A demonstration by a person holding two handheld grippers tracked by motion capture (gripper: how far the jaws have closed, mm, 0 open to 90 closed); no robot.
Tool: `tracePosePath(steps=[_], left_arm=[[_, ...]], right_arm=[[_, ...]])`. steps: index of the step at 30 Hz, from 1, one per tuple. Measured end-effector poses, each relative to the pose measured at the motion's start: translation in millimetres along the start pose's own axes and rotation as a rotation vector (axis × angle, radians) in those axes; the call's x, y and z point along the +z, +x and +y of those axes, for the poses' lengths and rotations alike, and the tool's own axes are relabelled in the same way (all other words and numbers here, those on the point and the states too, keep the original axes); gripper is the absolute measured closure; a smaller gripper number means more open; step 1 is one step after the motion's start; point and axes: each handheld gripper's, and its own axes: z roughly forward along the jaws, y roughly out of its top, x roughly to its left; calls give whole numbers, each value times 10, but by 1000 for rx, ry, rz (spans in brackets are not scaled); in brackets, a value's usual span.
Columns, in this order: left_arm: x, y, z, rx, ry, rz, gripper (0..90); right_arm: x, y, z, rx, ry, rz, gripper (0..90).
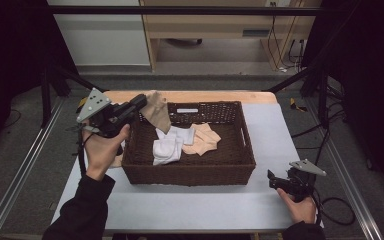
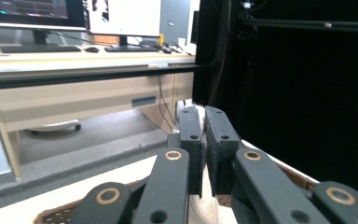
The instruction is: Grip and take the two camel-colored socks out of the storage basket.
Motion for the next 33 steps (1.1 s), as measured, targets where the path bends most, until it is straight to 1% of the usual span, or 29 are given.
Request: tracePosePath(steps=[4,9,10,12,17,23,27,30,33], left_arm=[[-127,91,29,-5,-13,20,858],[-292,223,43,-31,-43,48,858],[-292,223,43,-31,-43,48,858],[-362,279,46,-37,-52,63,858],[-499,385,18,-41,-60,93,858],[-716,562,-34,-61,-76,145,859],[-846,667,-109,-66,-63,178,858],[-897,733,-194,-71,-45,195,858],[-915,811,-321,-85,-22,218,858]], right_arm=[[0,0,0,0,0,-1,57],[3,0,0,-2,1,0,57],[4,0,-1,-4,1,-1,58],[3,1,-1,-4,1,-1,57],[2,-2,-2,-3,2,-1,58],[3,0,-3,-3,3,-2,57],[3,2,-4,-1,5,-3,58],[3,3,-4,-1,5,-3,57],[4,3,-5,-3,8,-5,58]])
